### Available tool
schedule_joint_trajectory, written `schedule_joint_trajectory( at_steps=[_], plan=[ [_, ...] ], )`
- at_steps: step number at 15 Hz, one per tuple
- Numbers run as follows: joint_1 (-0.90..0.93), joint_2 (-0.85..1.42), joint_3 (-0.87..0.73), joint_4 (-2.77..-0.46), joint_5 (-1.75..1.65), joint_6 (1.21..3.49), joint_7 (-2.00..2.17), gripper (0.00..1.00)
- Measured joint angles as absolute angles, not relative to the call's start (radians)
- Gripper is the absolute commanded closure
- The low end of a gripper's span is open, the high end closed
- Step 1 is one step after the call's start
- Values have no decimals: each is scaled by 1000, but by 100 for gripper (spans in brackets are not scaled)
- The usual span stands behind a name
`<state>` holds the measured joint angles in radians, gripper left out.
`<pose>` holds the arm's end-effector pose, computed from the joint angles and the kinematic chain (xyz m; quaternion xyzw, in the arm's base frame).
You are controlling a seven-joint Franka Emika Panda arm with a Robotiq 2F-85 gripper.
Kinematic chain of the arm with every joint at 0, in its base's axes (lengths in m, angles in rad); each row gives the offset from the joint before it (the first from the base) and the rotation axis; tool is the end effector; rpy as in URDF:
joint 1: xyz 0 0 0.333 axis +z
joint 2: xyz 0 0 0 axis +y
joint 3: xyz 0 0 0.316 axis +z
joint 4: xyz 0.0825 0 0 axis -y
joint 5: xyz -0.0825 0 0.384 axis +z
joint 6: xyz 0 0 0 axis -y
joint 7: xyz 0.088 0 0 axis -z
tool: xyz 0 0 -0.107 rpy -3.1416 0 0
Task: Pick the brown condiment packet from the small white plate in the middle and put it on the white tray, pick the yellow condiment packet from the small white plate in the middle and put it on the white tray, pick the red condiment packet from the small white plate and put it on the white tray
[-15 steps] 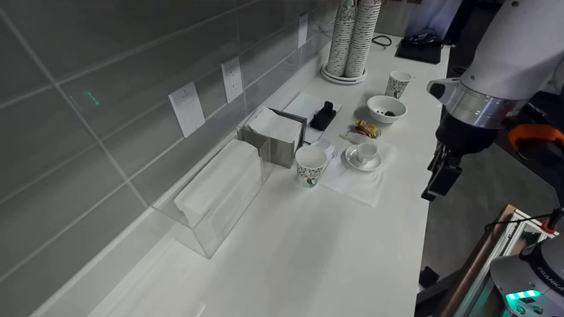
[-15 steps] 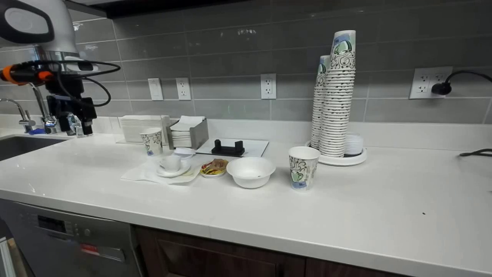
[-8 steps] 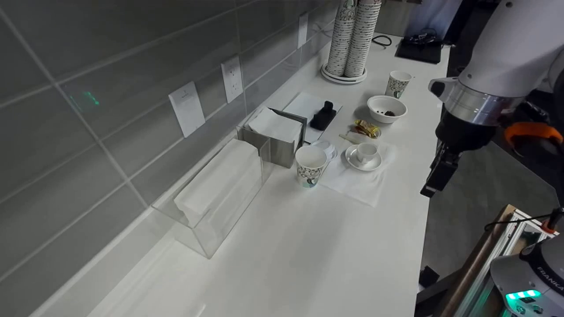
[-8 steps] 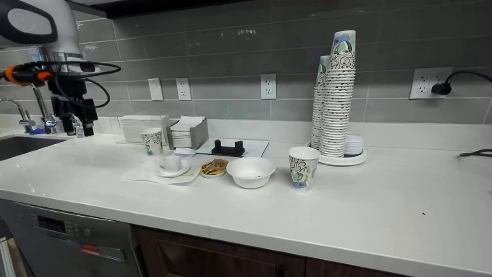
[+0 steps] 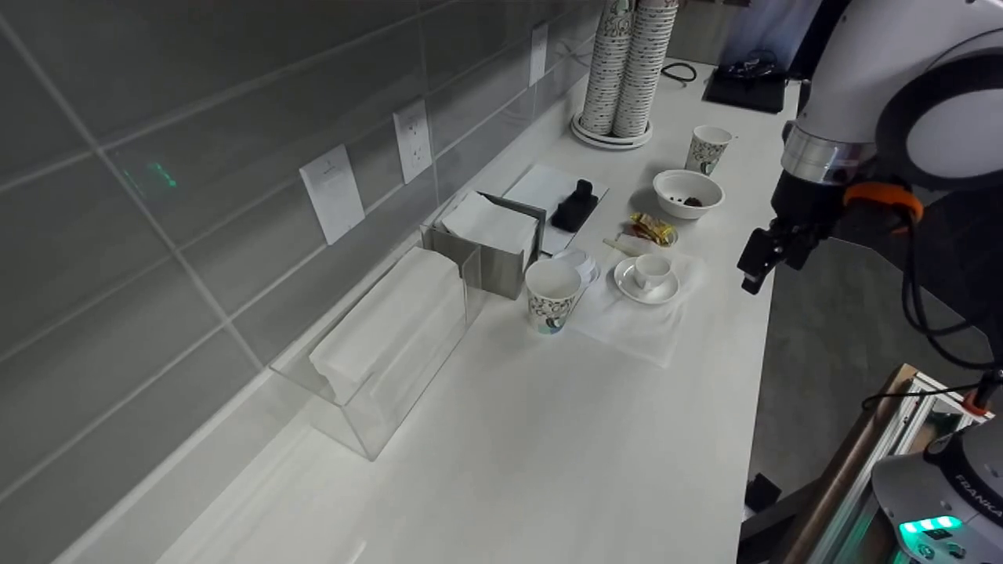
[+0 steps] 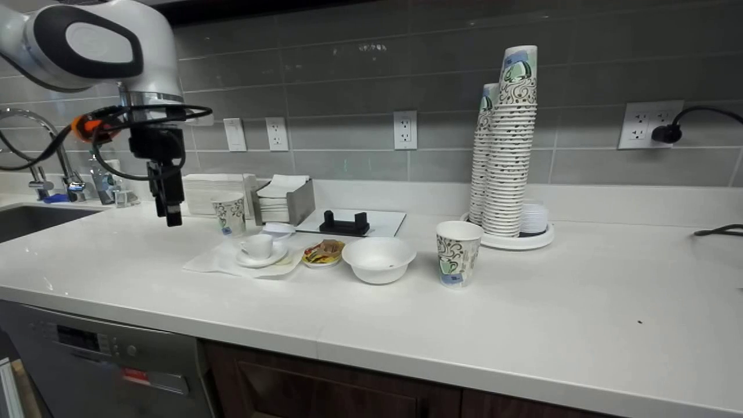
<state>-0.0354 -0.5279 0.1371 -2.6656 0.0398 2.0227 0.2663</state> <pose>0.3540 0.0360 0.3928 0.9928 -0.1030 -0.0553 0.0271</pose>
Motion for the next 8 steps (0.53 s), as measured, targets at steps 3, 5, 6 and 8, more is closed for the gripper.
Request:
schedule_joint_trajectory(
  at_steps=[3,5,6,8],
  plan=[
    [-94,-463,136,-2621,5,2066,387,0],
    [-112,-414,141,-2582,-29,2118,469,0],
    [-118,-388,147,-2559,-55,2143,509,0],
    [-127,-333,162,-2515,-137,2193,597,0]
  ],
)
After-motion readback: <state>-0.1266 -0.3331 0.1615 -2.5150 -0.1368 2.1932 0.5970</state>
